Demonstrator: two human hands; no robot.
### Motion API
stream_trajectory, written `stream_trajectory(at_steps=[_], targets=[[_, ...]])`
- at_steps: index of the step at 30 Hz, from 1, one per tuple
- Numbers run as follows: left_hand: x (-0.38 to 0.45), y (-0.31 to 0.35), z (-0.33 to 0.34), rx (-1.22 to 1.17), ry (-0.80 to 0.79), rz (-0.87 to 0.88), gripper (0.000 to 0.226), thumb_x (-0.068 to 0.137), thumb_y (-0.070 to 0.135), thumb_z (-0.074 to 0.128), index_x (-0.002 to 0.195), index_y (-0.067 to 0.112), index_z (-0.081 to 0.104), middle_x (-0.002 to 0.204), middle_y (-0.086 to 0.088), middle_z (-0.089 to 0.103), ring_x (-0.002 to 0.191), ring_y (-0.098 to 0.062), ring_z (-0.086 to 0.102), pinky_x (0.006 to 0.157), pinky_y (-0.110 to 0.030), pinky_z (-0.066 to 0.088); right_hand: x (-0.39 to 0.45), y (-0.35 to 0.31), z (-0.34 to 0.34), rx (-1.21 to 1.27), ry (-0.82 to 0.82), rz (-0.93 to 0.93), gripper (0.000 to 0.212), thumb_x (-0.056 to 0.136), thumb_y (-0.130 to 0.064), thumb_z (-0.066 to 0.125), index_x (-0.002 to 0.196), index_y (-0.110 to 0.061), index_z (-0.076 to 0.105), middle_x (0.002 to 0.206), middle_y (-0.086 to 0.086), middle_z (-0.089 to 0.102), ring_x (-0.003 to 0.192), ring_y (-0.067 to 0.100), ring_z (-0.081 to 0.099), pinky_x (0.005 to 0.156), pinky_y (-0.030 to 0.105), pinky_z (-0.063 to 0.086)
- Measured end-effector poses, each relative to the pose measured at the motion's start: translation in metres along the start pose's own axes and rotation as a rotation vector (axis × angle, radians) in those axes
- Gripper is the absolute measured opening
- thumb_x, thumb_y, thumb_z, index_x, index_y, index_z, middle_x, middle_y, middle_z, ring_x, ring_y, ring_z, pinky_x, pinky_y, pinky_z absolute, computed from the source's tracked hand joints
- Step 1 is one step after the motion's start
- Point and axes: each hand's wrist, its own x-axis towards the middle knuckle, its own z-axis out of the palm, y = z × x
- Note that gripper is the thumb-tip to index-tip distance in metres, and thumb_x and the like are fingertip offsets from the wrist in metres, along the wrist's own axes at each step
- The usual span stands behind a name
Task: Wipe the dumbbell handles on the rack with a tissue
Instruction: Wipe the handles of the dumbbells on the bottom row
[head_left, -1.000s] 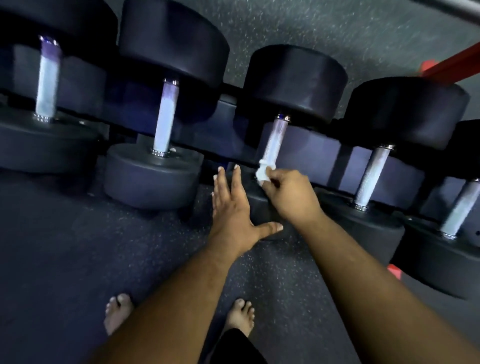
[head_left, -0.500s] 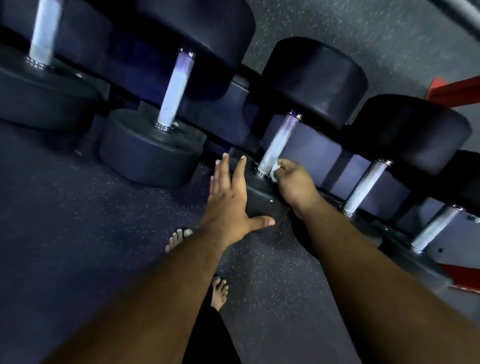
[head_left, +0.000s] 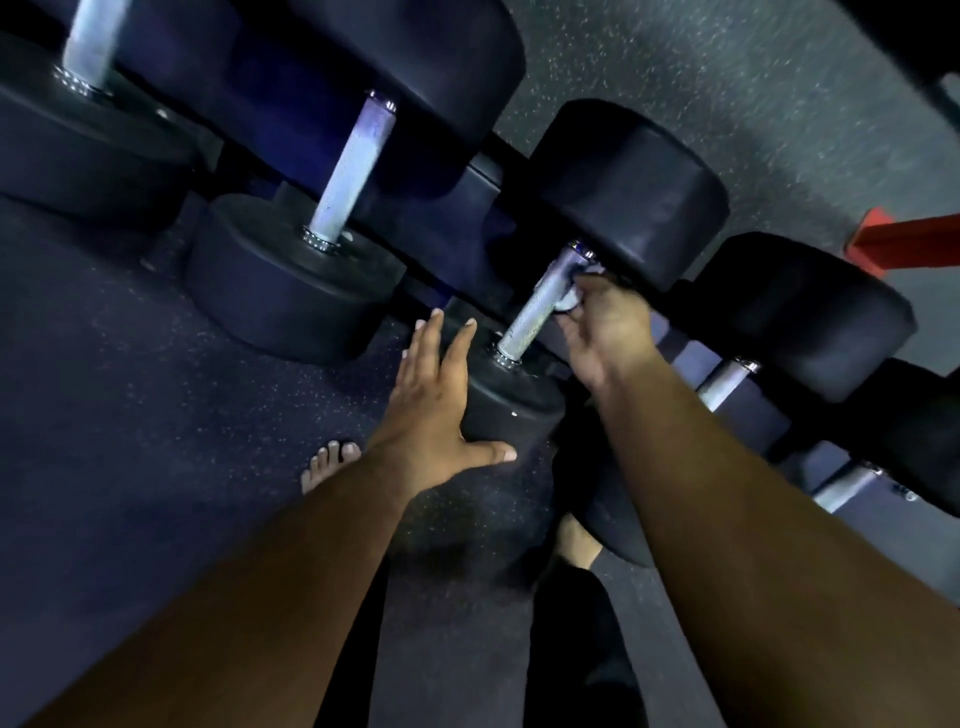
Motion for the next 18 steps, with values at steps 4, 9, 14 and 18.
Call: stream_trajectory(at_steps=[4, 9, 14, 18], targets=[[-0.004, 0.007, 0.0, -0.015, 0.011, -0.046, 0.146, 0.06, 0.06, 0.089, 0.159, 0.03, -0.013, 0.163, 0.004, -0.032, 0.151, -0.018, -0.026, 0.121, -0.038, -0.008, -0.012, 0.013, -0.024, -0.092, -0.177, -0.103, 0.024, 0.1, 0.005, 0.045, 0.111, -0.005, 0.063, 0.105, 0.009, 0.067, 0.092, 0.014, 0.065, 0.081, 0.026, 0.055], [-0.013, 0.035, 0.016, -0.011, 0.113, -0.207, 0.151, 0.06, 0.047, 0.093, 0.158, 0.021, -0.018, 0.163, -0.013, -0.029, 0.153, -0.027, -0.02, 0.126, -0.045, -0.005, -0.017, 0.007, -0.091, -0.331, -0.398, -0.227, 0.037, 0.101, 0.001, 0.046, 0.137, -0.002, 0.055, 0.129, 0.01, 0.064, 0.113, 0.015, 0.063, 0.099, 0.029, 0.052], [-0.046, 0.094, 0.084, -0.016, 0.407, -0.266, 0.132, 0.074, 0.059, 0.079, 0.16, 0.01, -0.008, 0.164, -0.02, -0.022, 0.154, -0.032, -0.017, 0.124, -0.045, -0.004, -0.02, -0.007, -0.181, -1.122, -0.351, -0.767, 0.045, 0.093, -0.001, 0.053, 0.131, -0.022, 0.064, 0.122, -0.005, 0.069, 0.099, 0.009, 0.067, 0.096, 0.036, 0.053], [-0.065, 0.14, 0.156, -0.111, 0.283, -0.224, 0.135, 0.073, 0.066, 0.075, 0.16, 0.006, -0.01, 0.164, -0.015, -0.026, 0.153, -0.026, -0.021, 0.125, -0.043, -0.006, 0.003, -0.005, -0.23, -1.688, -0.634, -0.949, 0.052, 0.086, 0.003, 0.052, 0.134, -0.014, 0.062, 0.145, 0.012, 0.054, 0.132, 0.029, 0.053, 0.115, 0.04, 0.036]])
